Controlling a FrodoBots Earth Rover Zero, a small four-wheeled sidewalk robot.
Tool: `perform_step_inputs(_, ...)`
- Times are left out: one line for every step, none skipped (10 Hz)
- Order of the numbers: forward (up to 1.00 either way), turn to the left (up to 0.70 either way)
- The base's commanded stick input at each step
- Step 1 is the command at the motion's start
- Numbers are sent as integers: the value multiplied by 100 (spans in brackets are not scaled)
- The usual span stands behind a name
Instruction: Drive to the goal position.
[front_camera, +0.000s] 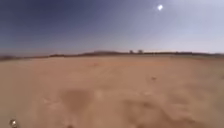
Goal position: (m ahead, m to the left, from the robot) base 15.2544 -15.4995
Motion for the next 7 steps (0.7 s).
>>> perform_step_inputs(100, 0)
perform_step_inputs(100, 0)
perform_step_inputs(100, 0)
perform_step_inputs(100, 0)
perform_step_inputs(100, 0)
perform_step_inputs(100, 0)
perform_step_inputs(100, 0)
